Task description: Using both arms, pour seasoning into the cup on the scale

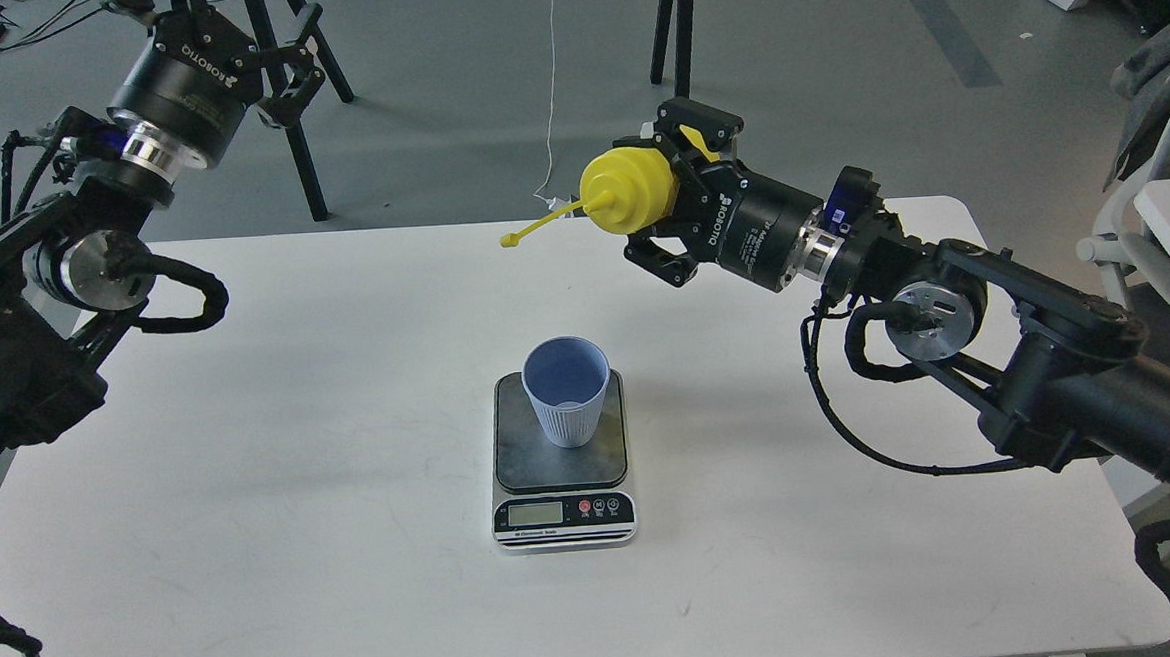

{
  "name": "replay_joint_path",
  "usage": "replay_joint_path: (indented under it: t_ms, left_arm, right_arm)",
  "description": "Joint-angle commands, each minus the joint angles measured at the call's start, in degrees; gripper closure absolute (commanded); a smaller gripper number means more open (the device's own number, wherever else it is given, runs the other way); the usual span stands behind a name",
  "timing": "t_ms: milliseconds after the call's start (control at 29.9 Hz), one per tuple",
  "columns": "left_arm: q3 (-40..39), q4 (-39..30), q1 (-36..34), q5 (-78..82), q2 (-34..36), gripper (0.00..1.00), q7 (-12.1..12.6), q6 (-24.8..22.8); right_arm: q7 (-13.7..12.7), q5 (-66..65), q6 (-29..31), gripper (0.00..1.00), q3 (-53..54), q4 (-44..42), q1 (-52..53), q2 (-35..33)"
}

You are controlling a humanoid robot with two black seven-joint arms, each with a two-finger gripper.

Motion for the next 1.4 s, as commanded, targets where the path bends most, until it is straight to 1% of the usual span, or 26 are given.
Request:
replay_joint_path:
  t_ms: [0, 67, 134, 267, 401, 635, 969, 1169, 1369]
  left_arm:
    - [-0.84, 0.00, -0.05, 0.02, 0.01, 0.00, 0.08, 0.00]
    - [-0.93, 0.00, -0.05, 0.02, 0.01, 0.00, 0.08, 0.00]
    - [-0.93, 0.00, -0.05, 0.02, 0.10, 0.00, 0.08, 0.00]
    - [-0.93, 0.00, 0.04, 0.02, 0.10, 0.00, 0.08, 0.00]
    - [-0.93, 0.00, 0.04, 0.02, 0.10, 0.00, 0.08, 0.00]
    - [-1.90, 0.00, 0.04, -0.07, 0.10, 0.00, 0.00, 0.00]
    - [-2.07, 0.00, 0.21, -0.07, 0.89, 0.00, 0.00, 0.00]
    - [-2.16, 0.00, 0.39, -0.07, 0.89, 0.00, 0.00, 0.00]
    - [-2.51, 0.00, 0.39, -0.07, 0.98, 0.00, 0.00, 0.00]
  right_arm:
    - [-0.21, -0.48, -3.71, 0.56, -2.71, -0.04, 3.40, 0.29]
    - [-0.21, -1.36, -5.29, 0.56, -5.52, -0.22, 5.77, 0.29]
    - [-0.21, -5.03, -6.87, 0.56, -8.34, -0.05, 7.70, 0.29]
    - [-0.21, -17.59, -11.43, 0.57, -11.94, 0.57, 10.08, 0.29]
    - [-0.03, -25.96, -13.90, 0.57, -15.63, 0.48, 13.06, 0.29]
    - [0.23, -28.78, -14.61, 0.56, -21.00, 0.40, 18.78, 0.29]
    - [0.50, -37.92, -15.40, 0.56, -29.52, 0.31, 23.62, 0.29]
    - [0.58, -42.14, -15.75, 0.57, -32.77, -0.13, 26.16, 2.75]
    - [0.58, -44.60, -18.91, 0.57, -40.33, -0.13, 31.44, 4.60]
